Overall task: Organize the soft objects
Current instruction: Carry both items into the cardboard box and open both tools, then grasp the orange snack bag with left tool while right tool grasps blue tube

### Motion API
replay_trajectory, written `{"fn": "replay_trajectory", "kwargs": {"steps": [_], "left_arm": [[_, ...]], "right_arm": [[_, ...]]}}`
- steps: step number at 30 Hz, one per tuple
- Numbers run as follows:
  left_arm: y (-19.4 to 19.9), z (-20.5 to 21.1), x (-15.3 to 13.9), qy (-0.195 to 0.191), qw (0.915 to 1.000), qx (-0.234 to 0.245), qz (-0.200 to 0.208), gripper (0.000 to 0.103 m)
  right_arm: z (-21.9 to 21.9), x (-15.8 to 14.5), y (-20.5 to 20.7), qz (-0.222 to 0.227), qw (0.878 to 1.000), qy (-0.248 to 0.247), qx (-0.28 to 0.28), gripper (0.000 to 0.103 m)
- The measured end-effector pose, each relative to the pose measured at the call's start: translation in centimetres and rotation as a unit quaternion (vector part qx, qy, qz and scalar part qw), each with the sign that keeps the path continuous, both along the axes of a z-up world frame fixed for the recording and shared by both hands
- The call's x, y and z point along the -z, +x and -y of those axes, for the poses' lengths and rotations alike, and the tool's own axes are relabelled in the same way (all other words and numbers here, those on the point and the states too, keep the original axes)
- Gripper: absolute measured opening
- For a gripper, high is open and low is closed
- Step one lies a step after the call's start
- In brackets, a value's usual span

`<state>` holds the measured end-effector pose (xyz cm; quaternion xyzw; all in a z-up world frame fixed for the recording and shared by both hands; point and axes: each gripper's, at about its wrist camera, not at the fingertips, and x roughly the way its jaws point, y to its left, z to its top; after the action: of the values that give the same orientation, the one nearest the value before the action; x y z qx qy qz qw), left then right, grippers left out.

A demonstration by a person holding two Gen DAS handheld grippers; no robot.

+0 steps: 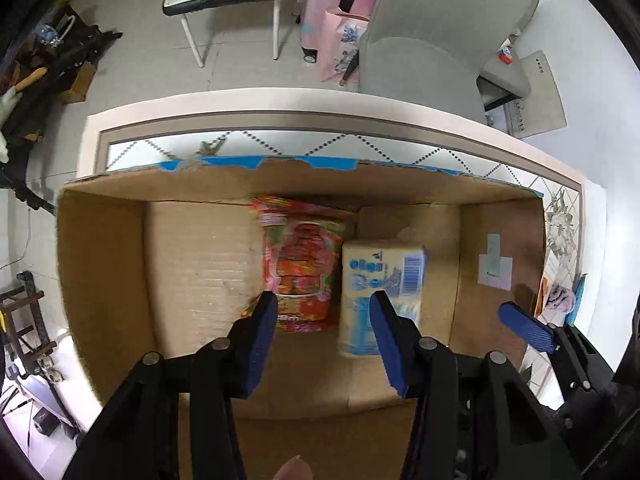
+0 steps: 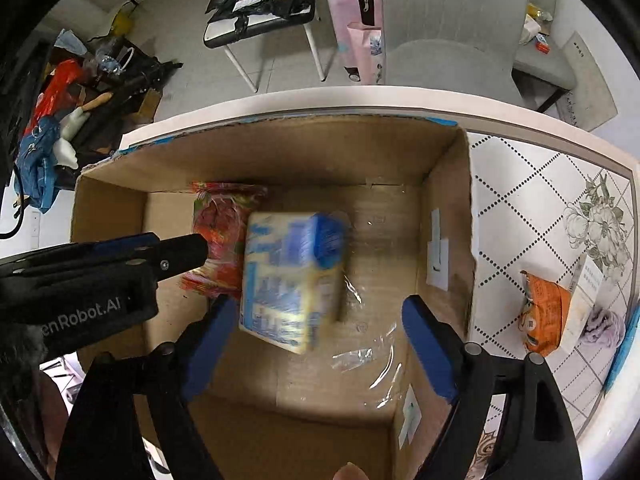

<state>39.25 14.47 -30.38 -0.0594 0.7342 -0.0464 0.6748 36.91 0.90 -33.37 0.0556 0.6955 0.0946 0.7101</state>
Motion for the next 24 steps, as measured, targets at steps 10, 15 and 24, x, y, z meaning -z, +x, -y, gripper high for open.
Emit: {"fn": "replay_trajectory", "kwargs": {"steps": [10,15,24], "left_arm": [[-4.7,-2.2,-3.2,0.032,0.9982,-0.016,0.048,0.096],[-7.6,-2.9,-5.1,0.04,0.9964,-0.021,0.072,0.098],[-13.3,-2.6,-9.6,0.07,0.9898,-0.024,0.122,0.098]], "right_arm": [[-0.1,-1.8,-3.9,-0.001,1.0,-0.023,0.003,0.097],[-0.2,-3.4,-6.3,0.011,1.0,-0.025,0.007,0.098],[0.0,-8.0,-11.5,0.055,0.998,-0.026,-0.011,0.098]]}}
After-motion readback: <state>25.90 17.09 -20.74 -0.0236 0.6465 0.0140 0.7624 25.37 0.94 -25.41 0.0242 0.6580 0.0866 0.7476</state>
